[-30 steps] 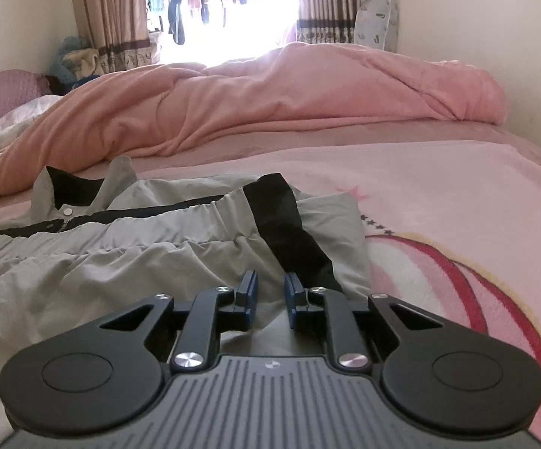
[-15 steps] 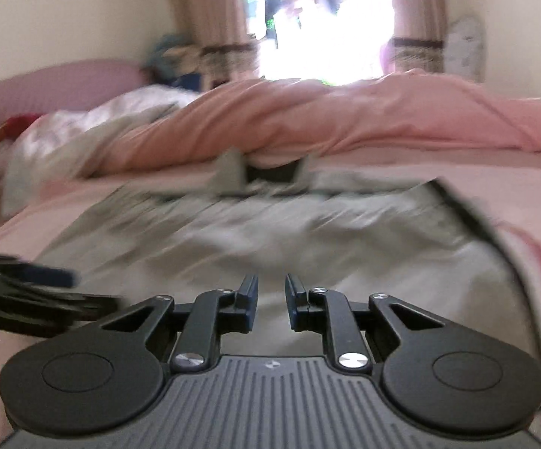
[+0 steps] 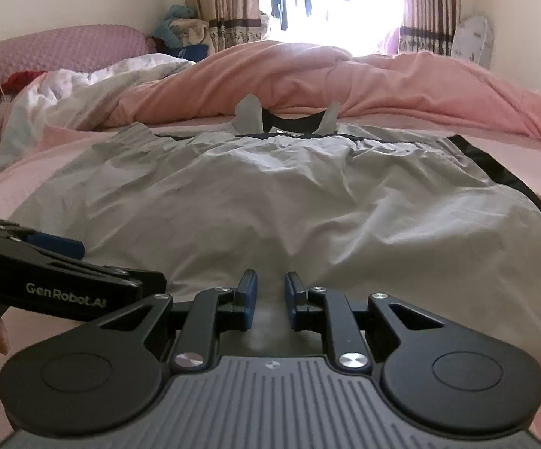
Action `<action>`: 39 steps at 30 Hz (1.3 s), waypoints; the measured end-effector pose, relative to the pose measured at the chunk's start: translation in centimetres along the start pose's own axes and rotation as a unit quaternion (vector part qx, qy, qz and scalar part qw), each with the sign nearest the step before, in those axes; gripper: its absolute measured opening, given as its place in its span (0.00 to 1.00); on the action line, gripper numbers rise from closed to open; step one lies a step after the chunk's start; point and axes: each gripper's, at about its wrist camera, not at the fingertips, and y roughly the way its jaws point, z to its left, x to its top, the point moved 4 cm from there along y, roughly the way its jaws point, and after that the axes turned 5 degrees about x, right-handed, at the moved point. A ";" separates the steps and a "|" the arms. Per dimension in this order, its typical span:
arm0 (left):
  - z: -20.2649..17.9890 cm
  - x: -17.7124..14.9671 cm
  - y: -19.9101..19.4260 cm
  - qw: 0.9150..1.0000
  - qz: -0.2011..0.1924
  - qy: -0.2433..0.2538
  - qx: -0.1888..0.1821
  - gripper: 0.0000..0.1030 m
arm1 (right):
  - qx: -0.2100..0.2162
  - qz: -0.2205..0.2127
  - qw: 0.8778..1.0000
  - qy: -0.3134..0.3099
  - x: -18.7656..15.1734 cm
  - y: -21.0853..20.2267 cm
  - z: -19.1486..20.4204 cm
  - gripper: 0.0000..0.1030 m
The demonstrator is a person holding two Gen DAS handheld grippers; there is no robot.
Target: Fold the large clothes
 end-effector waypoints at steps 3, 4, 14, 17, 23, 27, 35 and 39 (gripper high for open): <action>1.6 0.1 -2.1 1.000 -0.017 -0.017 0.007 0.89 | -0.015 -0.016 1.000 0.017 0.2 -1.5 -1.5 0.20; 2.2 0.0 -2.4 0.999 -0.021 -0.022 0.014 0.89 | -0.023 -0.015 0.999 0.018 0.0 -1.5 -1.9 0.20; 4.9 -1.2 -1.6 0.999 -0.007 -0.031 0.040 0.87 | -0.038 -0.013 0.998 0.049 -1.1 -1.9 -4.7 0.19; 6.3 -0.5 -2.6 0.997 -0.023 -0.040 0.054 0.87 | -0.072 -0.038 0.995 0.059 -0.3 -3.9 -6.7 0.19; 10.5 -1.4 -1.5 0.993 -0.004 -0.075 0.088 0.89 | -0.115 -0.011 0.989 0.093 -1.8 -3.7 -11.7 0.18; 10.9 -2.2 -1.0 0.994 -0.016 -0.067 0.085 0.94 | -0.084 -0.023 0.987 0.134 -2.3 -4.0 -13.2 0.12; 12.5 -0.7 -2.8 0.992 -0.028 -0.092 0.075 0.87 | -0.132 -0.037 0.979 0.150 -1.6 -6.3 -16.2 0.17; 13.2 -1.5 -1.4 0.992 -0.006 -0.098 0.082 0.88 | -0.131 -0.027 0.980 0.146 -2.9 -5.3 -17.0 0.14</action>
